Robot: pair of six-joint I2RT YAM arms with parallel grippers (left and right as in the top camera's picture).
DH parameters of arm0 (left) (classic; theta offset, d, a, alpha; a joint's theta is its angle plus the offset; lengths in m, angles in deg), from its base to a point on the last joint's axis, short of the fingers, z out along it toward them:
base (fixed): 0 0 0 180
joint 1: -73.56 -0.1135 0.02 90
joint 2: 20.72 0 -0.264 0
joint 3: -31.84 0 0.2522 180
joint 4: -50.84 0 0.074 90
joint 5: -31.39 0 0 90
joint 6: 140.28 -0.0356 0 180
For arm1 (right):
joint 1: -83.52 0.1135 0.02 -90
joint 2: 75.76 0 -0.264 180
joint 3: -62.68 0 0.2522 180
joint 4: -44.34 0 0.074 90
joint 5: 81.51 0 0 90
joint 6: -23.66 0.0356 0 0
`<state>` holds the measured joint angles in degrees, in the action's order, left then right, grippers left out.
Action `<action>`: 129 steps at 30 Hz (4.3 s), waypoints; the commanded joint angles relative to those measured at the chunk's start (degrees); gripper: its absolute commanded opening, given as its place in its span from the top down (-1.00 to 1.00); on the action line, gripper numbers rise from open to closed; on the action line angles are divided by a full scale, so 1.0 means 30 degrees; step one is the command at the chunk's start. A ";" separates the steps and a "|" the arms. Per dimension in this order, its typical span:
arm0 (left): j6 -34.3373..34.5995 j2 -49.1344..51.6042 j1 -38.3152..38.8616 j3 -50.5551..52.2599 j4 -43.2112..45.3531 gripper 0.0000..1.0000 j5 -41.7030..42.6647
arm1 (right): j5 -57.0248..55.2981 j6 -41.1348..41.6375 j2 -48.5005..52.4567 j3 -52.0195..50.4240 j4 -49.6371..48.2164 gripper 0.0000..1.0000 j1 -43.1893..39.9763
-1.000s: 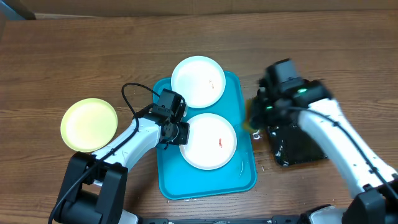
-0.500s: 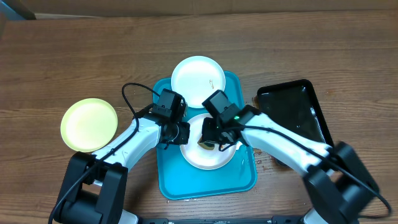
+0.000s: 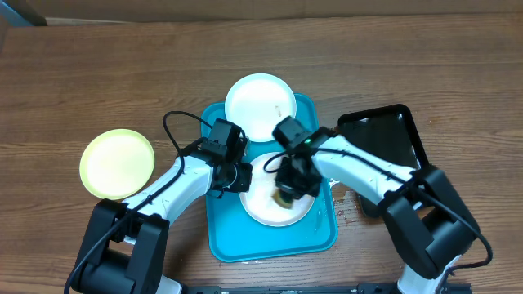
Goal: Clean dirty plates on tray and stack at the side
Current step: 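Move the sponge onto the white plate and scrub it, then return the sponge to the black tray with the right gripper, then lift the front white plate with left gripper over the black tray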
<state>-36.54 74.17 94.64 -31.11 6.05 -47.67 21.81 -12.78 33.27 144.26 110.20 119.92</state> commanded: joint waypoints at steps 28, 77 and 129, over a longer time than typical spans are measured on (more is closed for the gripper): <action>0.0998 0.0160 -0.0175 0.0204 -0.0189 0.91 -0.1508 | -0.5712 -0.6965 -0.6492 0.0051 0.3774 0.92 -0.3468; -0.1807 0.0117 0.2943 -1.3413 -0.8524 0.92 -0.5989 | -0.1836 -0.8845 -1.0790 0.0860 0.3526 -0.11 -1.1963; -1.2349 0.5574 1.2976 -1.5059 0.9041 0.92 -2.2790 | -0.0270 -0.8648 -1.0790 0.0860 0.5260 -0.11 -1.5693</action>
<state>-71.27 92.58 132.48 -74.04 31.87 -114.62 21.16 -38.50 1.64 145.72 126.24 73.10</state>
